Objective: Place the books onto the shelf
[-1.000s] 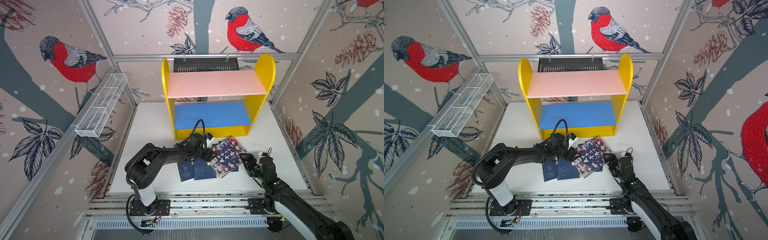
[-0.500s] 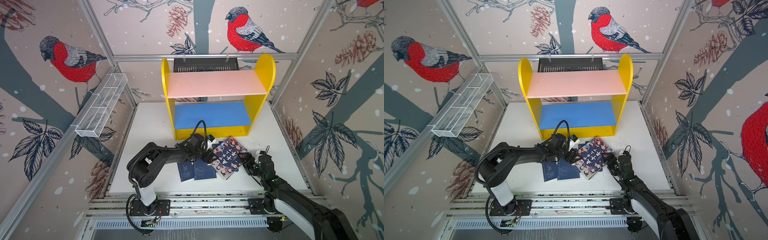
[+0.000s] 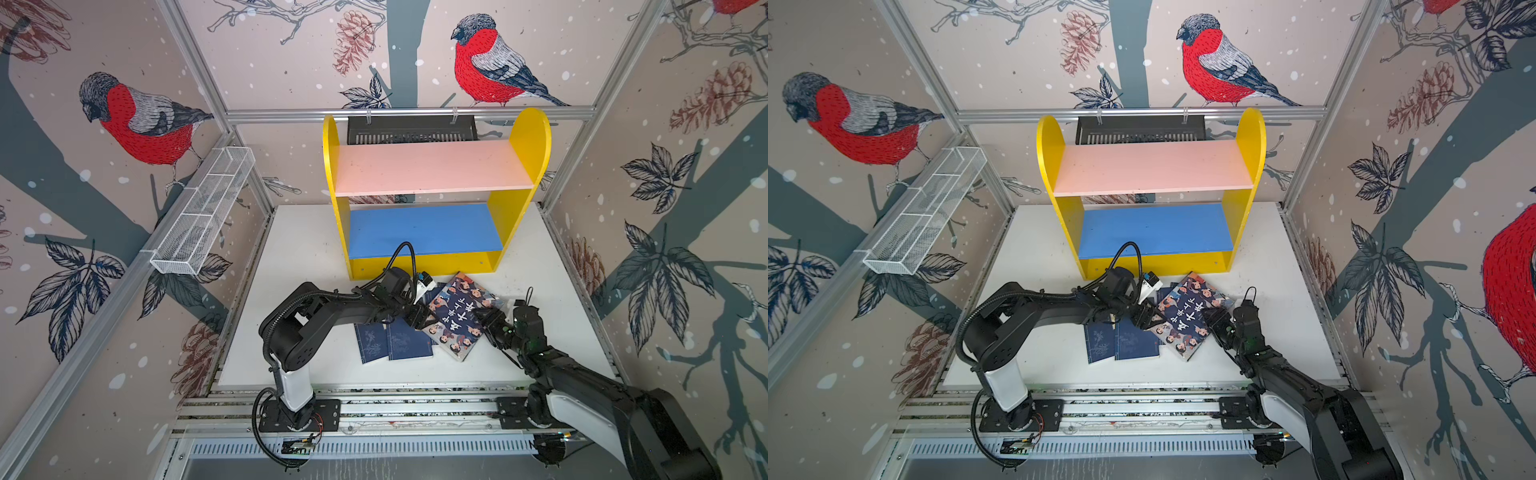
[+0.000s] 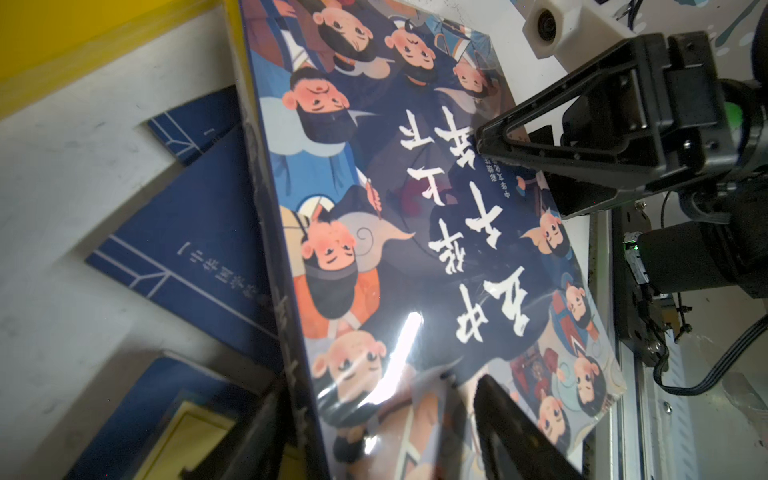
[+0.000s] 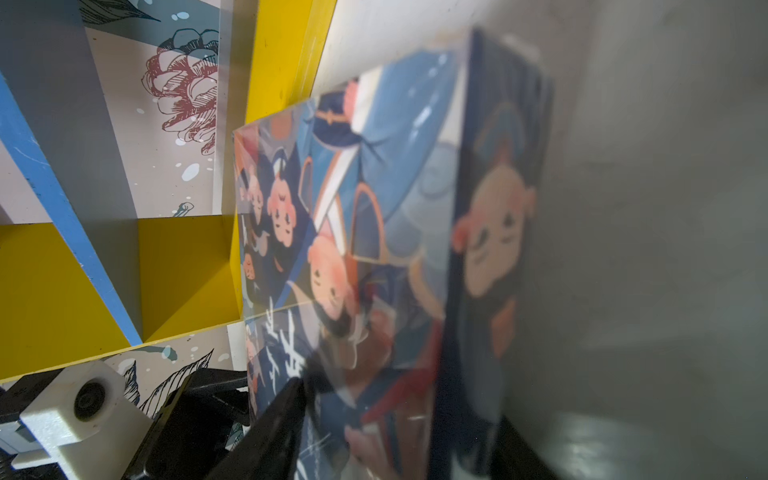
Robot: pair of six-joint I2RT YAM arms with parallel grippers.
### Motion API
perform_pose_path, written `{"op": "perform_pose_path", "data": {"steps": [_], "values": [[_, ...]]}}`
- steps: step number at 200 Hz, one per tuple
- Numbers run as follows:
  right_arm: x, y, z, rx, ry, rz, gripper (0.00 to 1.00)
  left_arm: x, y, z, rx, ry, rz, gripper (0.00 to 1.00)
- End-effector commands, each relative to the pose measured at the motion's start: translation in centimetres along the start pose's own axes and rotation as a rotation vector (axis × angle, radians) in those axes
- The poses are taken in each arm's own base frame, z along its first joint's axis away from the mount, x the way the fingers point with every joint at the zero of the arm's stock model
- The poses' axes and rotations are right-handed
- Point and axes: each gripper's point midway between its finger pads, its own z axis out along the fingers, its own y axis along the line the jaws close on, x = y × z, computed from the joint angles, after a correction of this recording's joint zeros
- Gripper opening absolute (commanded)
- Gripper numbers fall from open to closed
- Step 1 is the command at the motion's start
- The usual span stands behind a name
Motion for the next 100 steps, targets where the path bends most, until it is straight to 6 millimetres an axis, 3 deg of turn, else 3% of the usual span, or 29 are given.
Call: {"op": "perform_pose_path", "data": {"steps": [1,46,100], "values": [[0.7,-1.8,-0.3,0.065,0.019,0.012,0.52,-0.8,-1.3,0.2,0.064,-0.026,0.047,0.71],[0.4,-1.7,-1.0,0.053,-0.01,0.012,0.27,-1.1,-1.2,-0.1,0.043,-0.024,0.046,0.71],[0.3,-0.5,-1.4,0.024,-0.001,-0.005,0.11,-3.5,-2.3,-2.6,-0.016,-0.001,0.067,0.72]]}}
